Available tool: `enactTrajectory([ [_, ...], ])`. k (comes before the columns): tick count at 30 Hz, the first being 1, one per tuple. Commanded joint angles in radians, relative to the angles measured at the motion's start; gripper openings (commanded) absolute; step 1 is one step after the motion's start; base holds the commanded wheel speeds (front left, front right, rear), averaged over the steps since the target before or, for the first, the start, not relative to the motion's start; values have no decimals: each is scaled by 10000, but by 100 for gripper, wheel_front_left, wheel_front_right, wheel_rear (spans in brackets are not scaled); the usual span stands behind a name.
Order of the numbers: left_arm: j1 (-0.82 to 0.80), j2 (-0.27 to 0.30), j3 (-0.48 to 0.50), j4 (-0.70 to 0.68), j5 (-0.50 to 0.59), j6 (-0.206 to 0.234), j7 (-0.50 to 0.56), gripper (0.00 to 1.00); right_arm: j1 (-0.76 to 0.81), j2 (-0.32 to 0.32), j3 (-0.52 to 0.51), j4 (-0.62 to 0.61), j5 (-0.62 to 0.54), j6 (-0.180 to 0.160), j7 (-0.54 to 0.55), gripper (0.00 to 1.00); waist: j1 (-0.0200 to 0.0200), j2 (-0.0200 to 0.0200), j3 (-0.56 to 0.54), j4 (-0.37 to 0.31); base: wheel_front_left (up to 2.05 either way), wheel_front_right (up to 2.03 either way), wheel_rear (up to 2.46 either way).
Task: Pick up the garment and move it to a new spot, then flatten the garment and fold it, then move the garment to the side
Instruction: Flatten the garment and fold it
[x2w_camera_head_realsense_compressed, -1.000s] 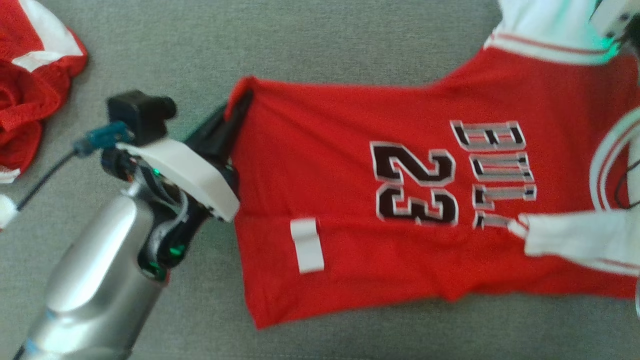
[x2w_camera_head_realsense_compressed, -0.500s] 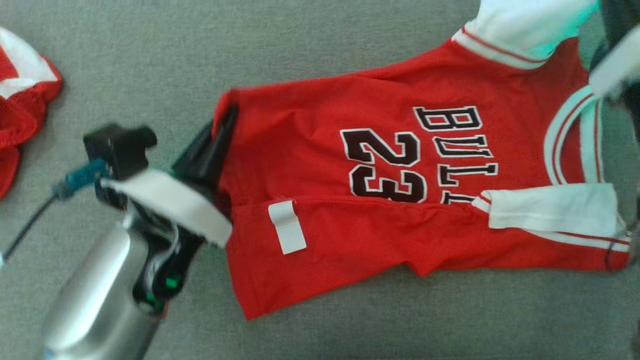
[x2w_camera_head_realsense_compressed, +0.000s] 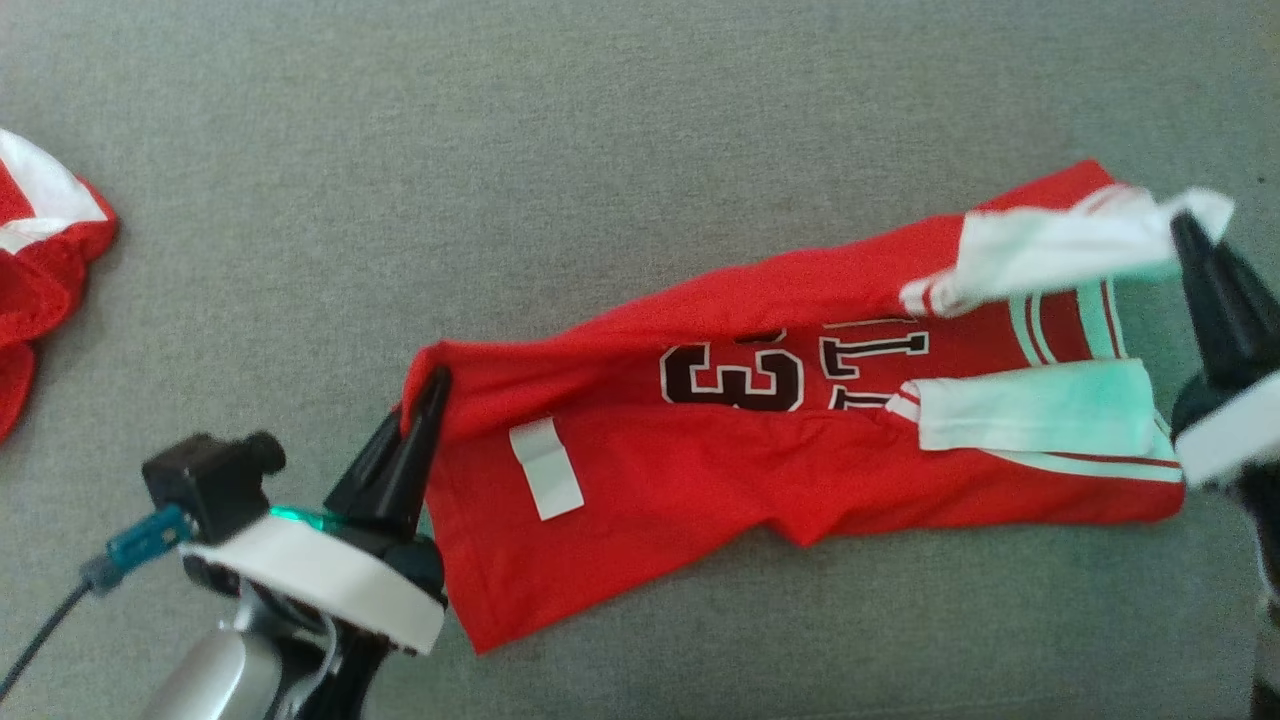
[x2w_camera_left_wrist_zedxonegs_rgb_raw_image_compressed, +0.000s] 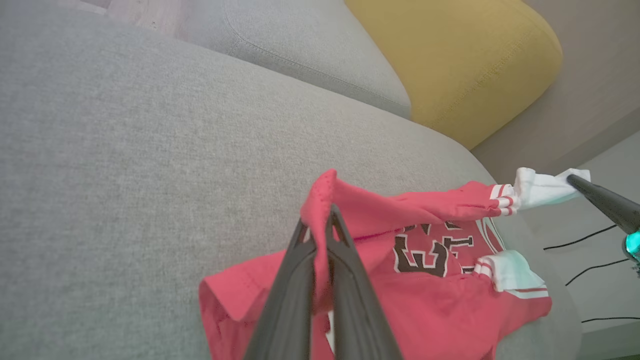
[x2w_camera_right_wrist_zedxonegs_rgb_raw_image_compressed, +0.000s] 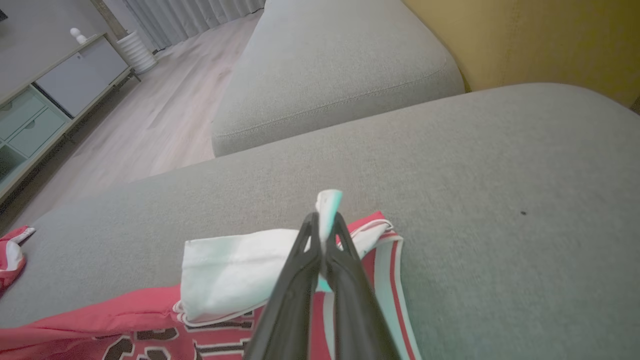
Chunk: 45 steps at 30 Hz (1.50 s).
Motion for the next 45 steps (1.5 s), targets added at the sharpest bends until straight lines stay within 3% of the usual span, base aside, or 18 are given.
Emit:
enactTrajectory([
  [1,23,224,422,-426,-9,71,-110,0,260,75,-8,-625,6,75,110,0,2,0,-105,-48,0,0,0],
  [7,667,329,253,-611,-87,119,-72,0,964,294,-180,-846,-185,75,350,0,2,0,-312,-191,0,0,0],
  [12,1072,578,-24,-296,267,209,11,0,1281,-3,319,-438,-521,75,761,0,2,0,-473,-267,0,0,0],
  [16,1172,523,-186,96,477,243,-132,43,1505,-443,725,103,-745,75,1137,0,2,0,-621,-255,0,0,0],
  [17,1180,487,-198,199,502,269,-177,77,1601,-602,876,222,-700,75,1304,0,2,0,-653,-250,0,0,0],
  [18,1180,471,-223,305,560,303,-203,100,1676,-822,1035,275,-722,75,1402,40,2,0,-688,-237,0,0,0],
  [19,1196,444,-234,410,623,365,-250,100,1718,-968,1115,315,-731,75,1433,100,2,0,-730,-236,0,0,0],
  [26,1557,642,48,928,1700,1390,-1003,100,1135,-1500,1064,205,-633,75,1876,100,2,0,-918,-410,0,0,0],
  [30,1888,342,651,843,2403,2340,-2512,100,311,-1798,943,733,-924,75,2274,100,2,0,-889,-452,0,0,0],
  [34,1937,-33,944,973,3080,2904,-3800,100,-242,-1996,1381,1694,-1272,75,2671,100,2,0,-737,-309,0,0,0],
  [40,1735,-816,920,1255,3479,2686,-4233,100,-1013,-1947,1739,3392,-1918,75,2746,100,2,0,-474,79,0,0,0],
  [45,1631,-1493,1339,1476,3760,2320,-4269,100,-1298,-1741,1903,4412,-1603,75,2930,100,2,0,-483,441,0,0,0],
])
